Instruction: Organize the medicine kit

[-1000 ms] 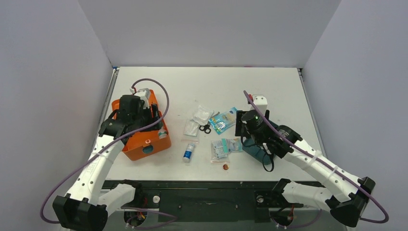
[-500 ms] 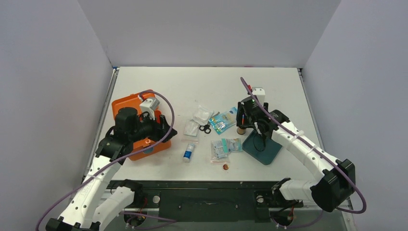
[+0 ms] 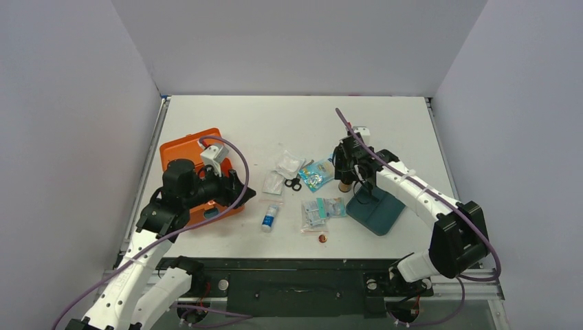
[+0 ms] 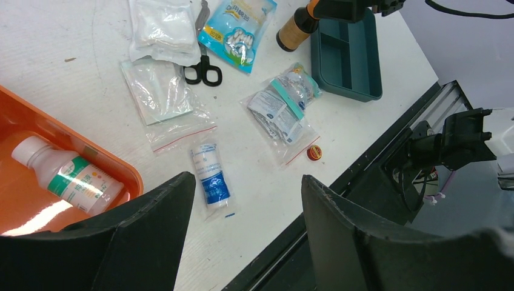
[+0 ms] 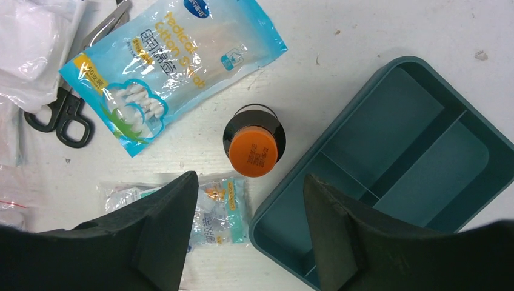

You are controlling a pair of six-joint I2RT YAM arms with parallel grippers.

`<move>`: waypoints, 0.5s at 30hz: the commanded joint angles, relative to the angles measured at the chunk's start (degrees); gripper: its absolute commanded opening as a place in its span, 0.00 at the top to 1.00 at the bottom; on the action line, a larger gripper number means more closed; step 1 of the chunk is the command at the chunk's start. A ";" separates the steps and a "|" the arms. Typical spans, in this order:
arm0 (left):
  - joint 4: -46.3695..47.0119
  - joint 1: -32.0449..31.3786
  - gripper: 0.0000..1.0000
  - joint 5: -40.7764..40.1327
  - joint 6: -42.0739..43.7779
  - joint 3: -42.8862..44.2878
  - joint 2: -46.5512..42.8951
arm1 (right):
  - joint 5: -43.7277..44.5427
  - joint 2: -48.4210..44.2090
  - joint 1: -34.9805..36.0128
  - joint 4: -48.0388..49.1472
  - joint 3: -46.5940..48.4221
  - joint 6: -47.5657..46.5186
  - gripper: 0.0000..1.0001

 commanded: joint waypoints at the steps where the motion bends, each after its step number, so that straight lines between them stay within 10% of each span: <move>1: 3.45 -0.33 0.37 1.01 -0.19 0.03 -1.08 | 0.90 1.50 -0.56 2.73 2.51 -0.77 0.41; 15: 2.94 -0.72 0.37 0.04 0.06 0.03 -0.81 | 0.66 5.20 -2.01 4.76 2.28 -0.98 0.58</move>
